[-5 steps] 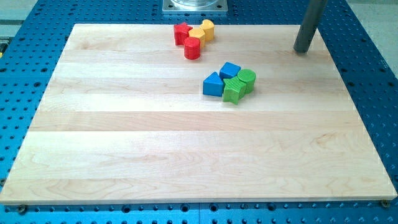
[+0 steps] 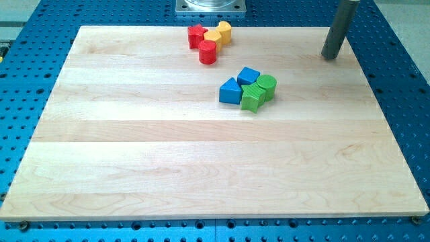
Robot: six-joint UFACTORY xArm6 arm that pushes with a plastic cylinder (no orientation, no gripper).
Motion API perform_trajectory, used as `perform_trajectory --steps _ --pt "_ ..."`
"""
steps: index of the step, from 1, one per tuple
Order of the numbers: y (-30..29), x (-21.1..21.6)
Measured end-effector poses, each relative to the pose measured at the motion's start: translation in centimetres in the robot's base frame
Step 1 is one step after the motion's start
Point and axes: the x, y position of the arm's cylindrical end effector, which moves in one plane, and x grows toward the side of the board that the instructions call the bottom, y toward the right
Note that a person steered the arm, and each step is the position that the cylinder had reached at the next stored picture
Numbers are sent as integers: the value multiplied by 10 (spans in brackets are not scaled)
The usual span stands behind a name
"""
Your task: Move your arm horizontally right to the yellow heart
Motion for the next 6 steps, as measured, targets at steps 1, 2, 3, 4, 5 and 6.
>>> perform_trajectory --steps 1,2,3,4,5,6 --pt "8 8" --pt "5 12" --pt "-20 22" --pt "-13 18" --pt "-13 25" --pt "-13 15"
